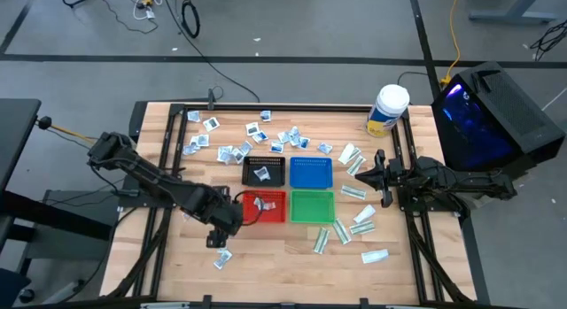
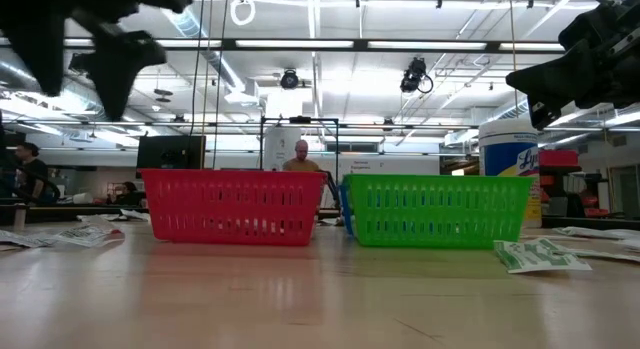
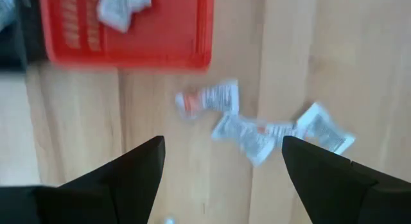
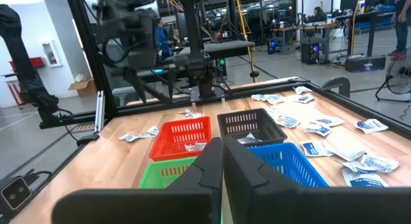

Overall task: Pick & Place First Aid Supplies
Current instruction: Put the orange ointment pack into the orange bin

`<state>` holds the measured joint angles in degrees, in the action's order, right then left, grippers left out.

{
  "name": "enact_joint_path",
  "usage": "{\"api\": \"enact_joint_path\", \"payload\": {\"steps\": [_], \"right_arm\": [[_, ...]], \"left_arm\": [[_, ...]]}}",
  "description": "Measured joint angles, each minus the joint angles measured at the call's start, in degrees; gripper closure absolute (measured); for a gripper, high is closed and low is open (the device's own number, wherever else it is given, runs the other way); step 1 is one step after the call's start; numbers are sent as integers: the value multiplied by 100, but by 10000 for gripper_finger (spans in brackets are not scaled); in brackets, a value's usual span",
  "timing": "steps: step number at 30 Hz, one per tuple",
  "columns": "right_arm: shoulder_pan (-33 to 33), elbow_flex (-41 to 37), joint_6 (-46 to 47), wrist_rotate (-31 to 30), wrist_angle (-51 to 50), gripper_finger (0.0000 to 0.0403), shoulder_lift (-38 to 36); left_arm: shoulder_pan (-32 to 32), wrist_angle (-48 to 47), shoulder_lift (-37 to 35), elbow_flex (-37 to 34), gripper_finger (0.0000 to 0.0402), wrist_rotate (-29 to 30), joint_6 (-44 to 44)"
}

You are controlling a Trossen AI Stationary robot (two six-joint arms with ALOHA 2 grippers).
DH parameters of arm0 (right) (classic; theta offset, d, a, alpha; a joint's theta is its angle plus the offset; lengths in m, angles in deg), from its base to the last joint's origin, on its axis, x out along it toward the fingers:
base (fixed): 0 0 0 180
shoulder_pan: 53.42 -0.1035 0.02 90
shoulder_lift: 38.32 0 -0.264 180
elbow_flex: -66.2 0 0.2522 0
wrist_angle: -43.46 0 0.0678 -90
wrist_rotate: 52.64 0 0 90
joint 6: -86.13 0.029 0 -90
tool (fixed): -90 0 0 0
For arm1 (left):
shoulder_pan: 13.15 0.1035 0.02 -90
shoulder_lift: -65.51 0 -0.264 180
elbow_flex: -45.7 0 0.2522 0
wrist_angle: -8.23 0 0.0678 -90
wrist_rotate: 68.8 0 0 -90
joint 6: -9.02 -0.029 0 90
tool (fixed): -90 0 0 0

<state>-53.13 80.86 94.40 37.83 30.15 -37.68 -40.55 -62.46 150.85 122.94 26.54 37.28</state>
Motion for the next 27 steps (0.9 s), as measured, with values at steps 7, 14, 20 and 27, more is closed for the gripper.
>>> {"api": "enact_joint_path", "payload": {"steps": [7, 14, 20, 27], "right_arm": [[0, -1, 2, 0, -2, 385, 0], [-1, -2, 0, 0, 0, 385, 0], [0, -1, 1, 2, -1, 385, 0], [-1, -1, 2, 0, 0, 385, 0]], "left_arm": [[57, 10, -206, -481, 79, 110, 554], [620, -30, -609, -591, 79, 454, 521], [1407, -50, -996, -588, 79, 1000, 56], [1940, -12, -1049, -586, 79, 750, -706]]}}
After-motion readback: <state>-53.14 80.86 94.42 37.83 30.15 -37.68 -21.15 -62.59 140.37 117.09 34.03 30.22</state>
